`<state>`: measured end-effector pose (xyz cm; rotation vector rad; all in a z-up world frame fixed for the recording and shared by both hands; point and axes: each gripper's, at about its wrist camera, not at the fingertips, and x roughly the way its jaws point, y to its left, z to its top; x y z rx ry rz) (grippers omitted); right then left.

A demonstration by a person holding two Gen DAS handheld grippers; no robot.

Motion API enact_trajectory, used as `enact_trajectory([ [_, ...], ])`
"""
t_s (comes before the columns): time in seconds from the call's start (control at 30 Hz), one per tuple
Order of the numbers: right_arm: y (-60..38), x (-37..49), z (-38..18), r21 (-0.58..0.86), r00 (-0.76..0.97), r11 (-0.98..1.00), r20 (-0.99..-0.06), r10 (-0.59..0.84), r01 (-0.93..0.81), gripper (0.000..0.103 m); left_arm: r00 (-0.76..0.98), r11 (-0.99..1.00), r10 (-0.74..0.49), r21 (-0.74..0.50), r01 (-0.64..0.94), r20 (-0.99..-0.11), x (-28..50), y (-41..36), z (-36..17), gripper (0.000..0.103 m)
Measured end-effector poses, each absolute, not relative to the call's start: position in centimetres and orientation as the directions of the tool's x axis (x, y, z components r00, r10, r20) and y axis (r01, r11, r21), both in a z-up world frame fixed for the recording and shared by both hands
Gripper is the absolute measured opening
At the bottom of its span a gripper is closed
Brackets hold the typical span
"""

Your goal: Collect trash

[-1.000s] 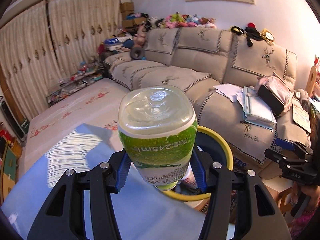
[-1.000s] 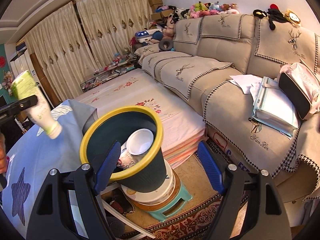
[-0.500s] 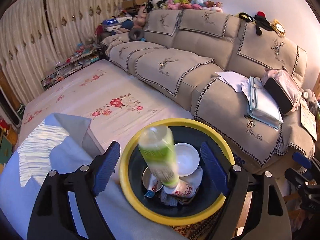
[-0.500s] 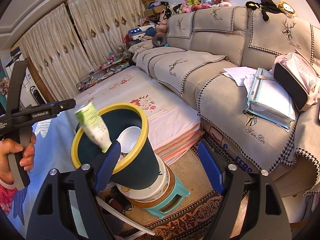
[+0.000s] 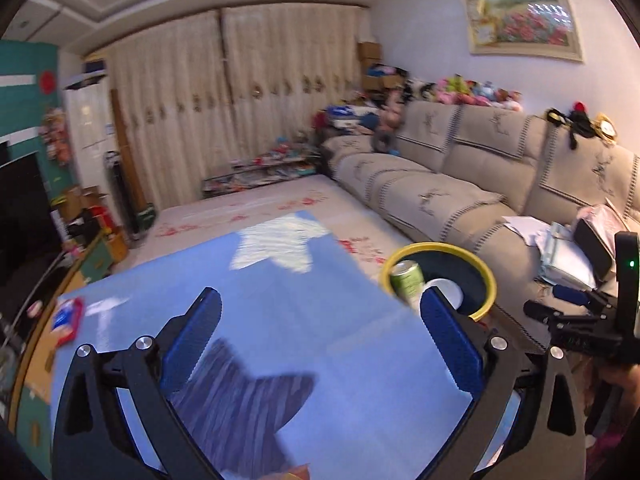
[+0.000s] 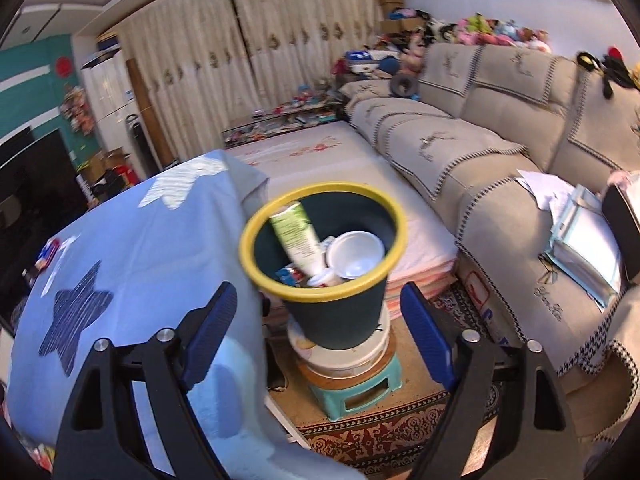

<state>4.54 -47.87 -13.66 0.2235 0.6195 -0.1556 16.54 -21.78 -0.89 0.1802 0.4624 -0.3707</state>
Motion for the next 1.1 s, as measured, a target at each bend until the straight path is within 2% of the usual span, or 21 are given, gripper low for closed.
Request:
enact_trajectory([
  [0.17,-44.2,2.8,-11.4,0.115,0.834,0.982,-0.549,-0.061,0.147,0.089,0.897,0.981,-0.128,0.076,0.176,-0.423,10.9,-13.4,-0.1,0.098],
  [0.23,-43.2,2.1,-10.6,0.090,0.844,0.986,-0.532,-0.070,0.138,0.092,0.906,0.991,-0.094,0.049,0.125,-0.413,9.2,-10.9,0.0,0.098],
  [0.37,-41.9,1.0,-9.5,0.062,0.857,0.989,-0.509,-0.082,0.132,0.093,0.917,0.997,-0.074,0.001,0.081,-0.393,6.4,-7.7,-0.1,0.098],
  [0.57,-41.5,-0.1,-8.5,0.052,0.869,0.989,-0.485,-0.095,0.137,0.095,0.918,0.997,-0.076,-0.038,0.066,-0.390,4.5,-7.1,-0.4,0.098],
  [1.1,-41.4,0.3,-8.6,0.062,0.867,0.989,-0.491,-0.085,0.132,0.095,0.915,0.998,-0.070,-0.030,0.063,-0.398,5.1,-8.0,-0.3,0.098],
])
